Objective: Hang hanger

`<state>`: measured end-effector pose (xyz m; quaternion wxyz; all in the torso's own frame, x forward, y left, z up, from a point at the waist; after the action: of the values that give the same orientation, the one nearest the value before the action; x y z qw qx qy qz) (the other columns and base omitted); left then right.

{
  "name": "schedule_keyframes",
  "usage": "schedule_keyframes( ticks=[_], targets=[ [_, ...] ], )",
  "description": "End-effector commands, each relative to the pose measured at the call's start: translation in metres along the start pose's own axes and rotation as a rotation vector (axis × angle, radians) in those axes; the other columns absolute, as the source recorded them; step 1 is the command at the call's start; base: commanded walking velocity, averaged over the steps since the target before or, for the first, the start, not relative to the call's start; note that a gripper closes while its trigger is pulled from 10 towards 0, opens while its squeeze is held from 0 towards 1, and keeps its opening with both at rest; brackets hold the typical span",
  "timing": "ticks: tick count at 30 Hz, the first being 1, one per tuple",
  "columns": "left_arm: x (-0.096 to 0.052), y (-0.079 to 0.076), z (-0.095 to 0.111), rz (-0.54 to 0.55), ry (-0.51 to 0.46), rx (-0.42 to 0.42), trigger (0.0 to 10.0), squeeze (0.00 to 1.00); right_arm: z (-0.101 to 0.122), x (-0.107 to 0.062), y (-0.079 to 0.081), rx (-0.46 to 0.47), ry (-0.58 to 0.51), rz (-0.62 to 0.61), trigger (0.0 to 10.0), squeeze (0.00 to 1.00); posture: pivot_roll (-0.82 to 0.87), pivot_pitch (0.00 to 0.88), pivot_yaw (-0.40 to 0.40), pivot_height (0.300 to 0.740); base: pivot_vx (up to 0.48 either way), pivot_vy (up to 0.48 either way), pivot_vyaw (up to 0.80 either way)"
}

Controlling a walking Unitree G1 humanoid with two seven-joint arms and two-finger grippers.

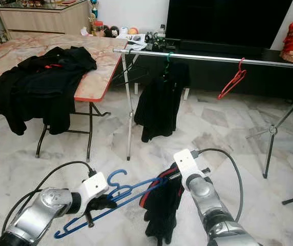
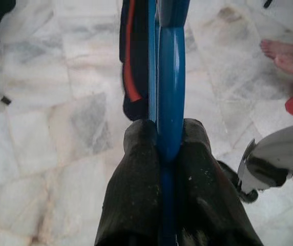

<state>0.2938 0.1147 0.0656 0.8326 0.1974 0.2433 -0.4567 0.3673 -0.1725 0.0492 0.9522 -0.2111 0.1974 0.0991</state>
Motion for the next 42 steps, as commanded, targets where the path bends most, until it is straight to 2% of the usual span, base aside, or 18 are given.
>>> schedule_keyframes(
  ticks=[1, 7, 12, 14, 22, 28, 30, 38, 42],
  targets=[
    [0.000, -0.001, 0.004, -0.025, -0.018, 0.001, 10.0, 0.00, 0.012, 0.002, -0.007, 0.025, -0.029, -0.024, 10.0, 0.00, 0.09, 0.000, -0.058, 0.740, 0.000, 0.000, 0.00],
    [-0.001, -0.003, 0.006, -0.047, -0.027, -0.004, 10.0, 0.00, 0.013, 0.002, -0.010, 0.065, -0.021, -0.047, 10.0, 0.00, 0.09, 0.000, -0.061, 0.740, 0.000, 0.000, 0.00],
    [0.001, 0.002, 0.007, -0.004, -0.034, -0.011, 10.0, 0.00, 0.022, 0.004, -0.008, 0.144, -0.047, -0.030, 10.0, 0.00, 0.09, 0.000, -0.059, 0.740, 0.000, 0.000, 0.00],
    [0.002, 0.001, 0.009, -0.010, -0.038, -0.008, 10.0, 0.00, 0.024, 0.005, -0.005, 0.181, -0.051, -0.017, 10.0, 0.00, 0.09, 0.000, -0.060, 0.740, 0.000, 0.000, 0.00],
    [0.003, 0.006, 0.012, 0.022, -0.046, -0.005, 10.0, 0.00, 0.021, 0.005, 0.003, 0.220, -0.030, 0.009, 10.0, 0.00, 0.09, 0.000, -0.061, 0.740, 0.000, 0.000, 0.00],
    [0.005, 0.013, 0.010, 0.093, -0.026, 0.001, 10.0, 0.00, 0.018, 0.005, 0.012, 0.251, -0.014, 0.056, 10.0, 0.00, 0.08, 0.000, -0.061, 0.740, 0.000, 0.000, 0.00],
    [0.005, 0.016, 0.009, 0.104, -0.020, -0.006, 10.0, 0.00, 0.020, 0.005, 0.016, 0.294, -0.020, 0.083, 10.0, 0.00, 0.08, 0.000, -0.060, 0.740, 0.000, 0.000, 0.00],
    [0.006, 0.022, 0.007, 0.157, 0.012, 0.006, 10.0, 0.00, 0.025, 0.006, 0.006, 0.328, -0.035, 0.019, 10.0, 0.00, 0.08, 0.000, -0.060, 0.740, 0.000, 0.000, 0.00],
    [0.007, 0.020, 0.007, 0.139, 0.002, 0.002, 10.0, 0.00, 0.027, 0.006, 0.001, 0.327, -0.035, 0.010, 10.0, 0.00, 0.08, 0.000, -0.062, 0.740, 0.000, 0.000, 0.00]
  ],
)
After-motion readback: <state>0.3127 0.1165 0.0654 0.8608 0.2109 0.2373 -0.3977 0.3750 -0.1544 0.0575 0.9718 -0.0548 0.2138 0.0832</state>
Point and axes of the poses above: a point about 5 cm out from each wrist's last joint towards the gripper, its own x axis pointing out of the wrist towards the gripper, its own z axis along the axis of the wrist's last joint, y = z × x, the point moved 2 cm from there along x, pointing out of the wrist towards the gripper, and after that the axes turned 1 degree about -x, right-handed, at the moved point
